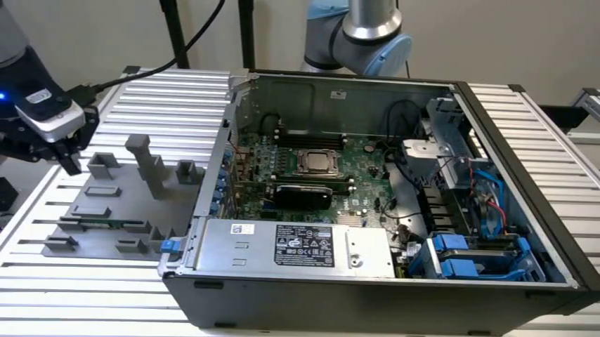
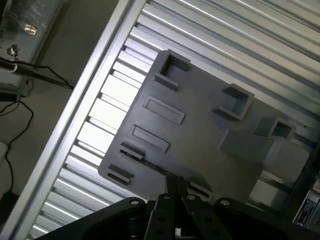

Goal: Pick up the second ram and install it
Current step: 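Pick up the second ram and move it above second insertion slot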

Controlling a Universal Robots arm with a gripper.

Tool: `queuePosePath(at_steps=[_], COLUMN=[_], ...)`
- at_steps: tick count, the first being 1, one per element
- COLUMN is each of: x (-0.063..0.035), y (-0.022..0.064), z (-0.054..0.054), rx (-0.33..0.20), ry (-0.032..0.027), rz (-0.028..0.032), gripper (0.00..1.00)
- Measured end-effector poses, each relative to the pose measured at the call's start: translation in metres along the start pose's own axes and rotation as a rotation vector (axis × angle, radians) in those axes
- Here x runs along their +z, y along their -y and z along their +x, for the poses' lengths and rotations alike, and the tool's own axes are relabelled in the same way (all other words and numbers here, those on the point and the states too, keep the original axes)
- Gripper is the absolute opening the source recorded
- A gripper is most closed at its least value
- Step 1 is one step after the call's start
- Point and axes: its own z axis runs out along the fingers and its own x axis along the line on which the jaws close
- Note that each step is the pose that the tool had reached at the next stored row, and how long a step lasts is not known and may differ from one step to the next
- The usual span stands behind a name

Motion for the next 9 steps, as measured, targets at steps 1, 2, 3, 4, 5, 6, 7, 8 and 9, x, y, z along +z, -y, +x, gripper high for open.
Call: queuePosePath(at_steps=[1, 2, 3, 4, 5, 6, 7, 8, 9], x=[0.0005, 0.001, 0.0016, 0.0021, 0.0026, 0.0031, 0.0036, 0.0041, 0.0046], y=[0.0, 0.0001, 0.0001, 0.0002, 0.0002, 0.0002, 0.0002, 0.0003, 0.0003], z=[0.0, 0.0, 0.0, 0.0, 0.0, 0.0, 0.0, 0.0, 0.0], rx=[-0.018, -0.036, -0.054, -0.073, -0.091, -0.109, -0.127, -0.145, -0.163], ry=[-0.0012, -0.0025, -0.0037, -0.0049, -0.0062, -0.0076, -0.0089, -0.0102, -0.0114], rz=[0.0002, 0.0007, 0.0011, 0.0015, 0.0019, 0.0024, 0.0028, 0.0032, 0.0036], gripper=[0.0, 0.0, 0.0, 0.0, 0.0, 0.0, 0.0, 0.0, 0.0])
